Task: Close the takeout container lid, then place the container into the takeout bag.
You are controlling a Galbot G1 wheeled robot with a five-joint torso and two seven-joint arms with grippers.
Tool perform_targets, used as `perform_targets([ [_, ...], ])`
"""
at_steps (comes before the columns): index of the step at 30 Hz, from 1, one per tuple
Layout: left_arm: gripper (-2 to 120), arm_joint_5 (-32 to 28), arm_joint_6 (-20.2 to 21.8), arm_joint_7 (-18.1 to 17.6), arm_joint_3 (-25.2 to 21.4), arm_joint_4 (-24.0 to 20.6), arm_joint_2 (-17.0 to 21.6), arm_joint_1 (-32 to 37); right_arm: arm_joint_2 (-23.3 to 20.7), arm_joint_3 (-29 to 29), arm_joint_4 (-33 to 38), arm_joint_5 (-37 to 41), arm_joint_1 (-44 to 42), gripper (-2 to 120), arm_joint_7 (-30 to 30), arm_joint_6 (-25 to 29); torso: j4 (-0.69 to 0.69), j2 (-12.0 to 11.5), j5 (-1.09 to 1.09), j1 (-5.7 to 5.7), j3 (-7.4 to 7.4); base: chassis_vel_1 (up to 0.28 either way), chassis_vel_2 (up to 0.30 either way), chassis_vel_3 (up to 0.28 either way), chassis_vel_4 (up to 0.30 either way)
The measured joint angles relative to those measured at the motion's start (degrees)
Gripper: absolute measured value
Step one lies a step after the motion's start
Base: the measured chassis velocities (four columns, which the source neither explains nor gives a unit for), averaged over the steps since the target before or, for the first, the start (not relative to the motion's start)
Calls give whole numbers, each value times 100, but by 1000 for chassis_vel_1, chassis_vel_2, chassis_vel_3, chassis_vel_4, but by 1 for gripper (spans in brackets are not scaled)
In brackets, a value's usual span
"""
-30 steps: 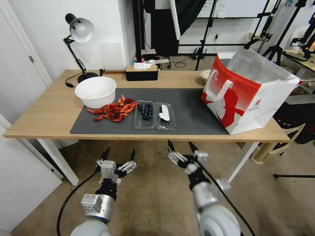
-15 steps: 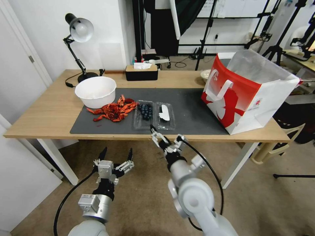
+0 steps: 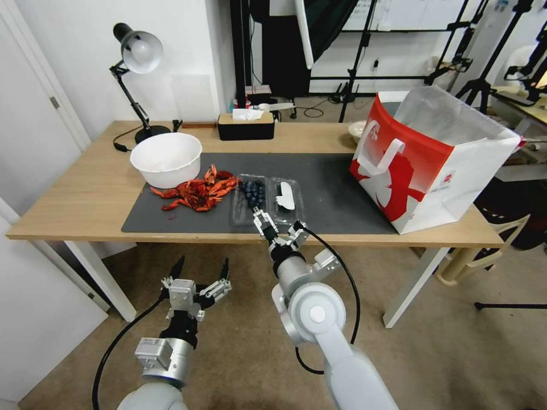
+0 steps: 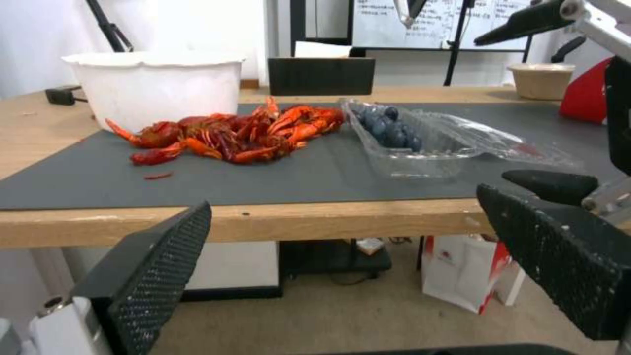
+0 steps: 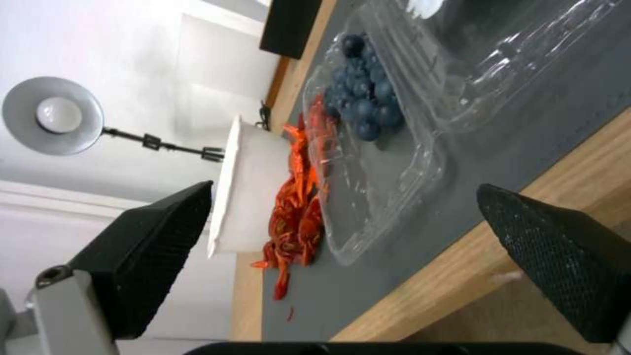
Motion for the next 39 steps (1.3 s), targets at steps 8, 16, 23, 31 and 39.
perform_targets([
  [8,100,-3,0,-1,-1,11,7,-8,36,66,-88,104,82,100,41,15,0,0,0,0,0,0,0,0,0],
  [16,100,-5,-27,-2,1,34,5,-2,86,179,-186,218,181,100,165,9,0,0,0,0,0,0,0,0,0],
  [23,100,-7,-46,0,0,45,12,1,88,234,-197,278,216,100,179,8,0,0,1,0,0,0,0,0,0],
  [31,100,-3,-46,0,7,41,10,9,124,310,-202,408,297,100,359,37,0,0,1,0,0,0,0,0,0],
  [39,100,13,-61,1,16,35,-5,24,193,359,-183,511,387,100,663,85,0,1,1,0,0,0,0,0,0],
])
